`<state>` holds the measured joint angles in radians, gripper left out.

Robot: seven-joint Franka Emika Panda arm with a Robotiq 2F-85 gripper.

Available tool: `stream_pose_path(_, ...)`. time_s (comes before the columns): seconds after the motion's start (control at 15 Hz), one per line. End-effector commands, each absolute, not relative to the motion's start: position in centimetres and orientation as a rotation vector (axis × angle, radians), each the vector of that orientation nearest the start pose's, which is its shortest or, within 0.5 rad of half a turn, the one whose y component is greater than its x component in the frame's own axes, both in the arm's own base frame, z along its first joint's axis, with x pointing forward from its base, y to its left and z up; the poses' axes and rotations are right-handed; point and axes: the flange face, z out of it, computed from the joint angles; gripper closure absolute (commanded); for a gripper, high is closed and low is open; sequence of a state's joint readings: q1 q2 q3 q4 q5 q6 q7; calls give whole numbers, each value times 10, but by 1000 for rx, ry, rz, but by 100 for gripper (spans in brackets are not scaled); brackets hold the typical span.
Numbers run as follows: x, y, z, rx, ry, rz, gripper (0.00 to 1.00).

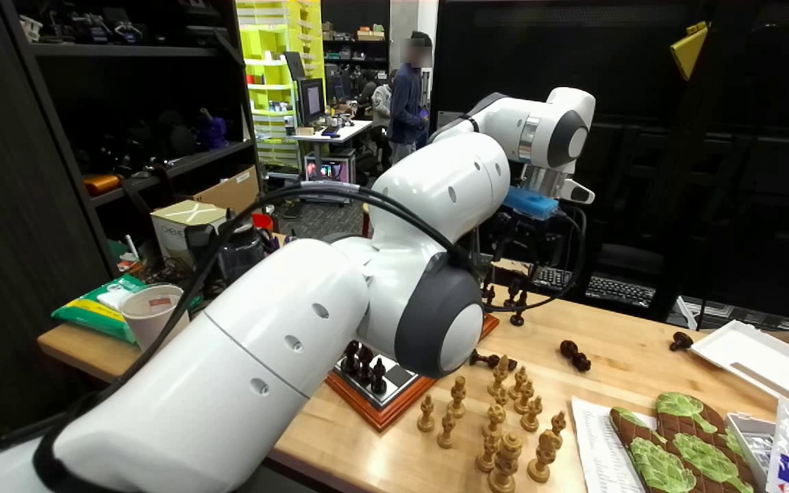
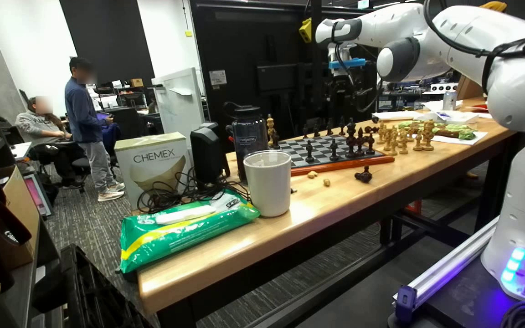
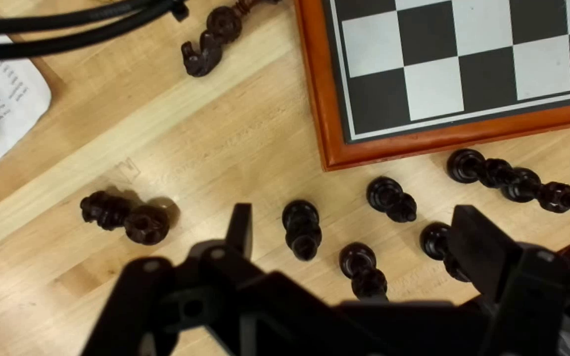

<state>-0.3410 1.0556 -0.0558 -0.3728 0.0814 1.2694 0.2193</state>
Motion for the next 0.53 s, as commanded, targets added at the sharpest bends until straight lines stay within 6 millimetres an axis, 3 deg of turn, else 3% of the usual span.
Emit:
stream_pose_path(0.0, 712, -258, 434, -2978, 845, 201, 0)
stream_pose_path(0.47, 718, -256, 425, -2981, 843, 174, 0)
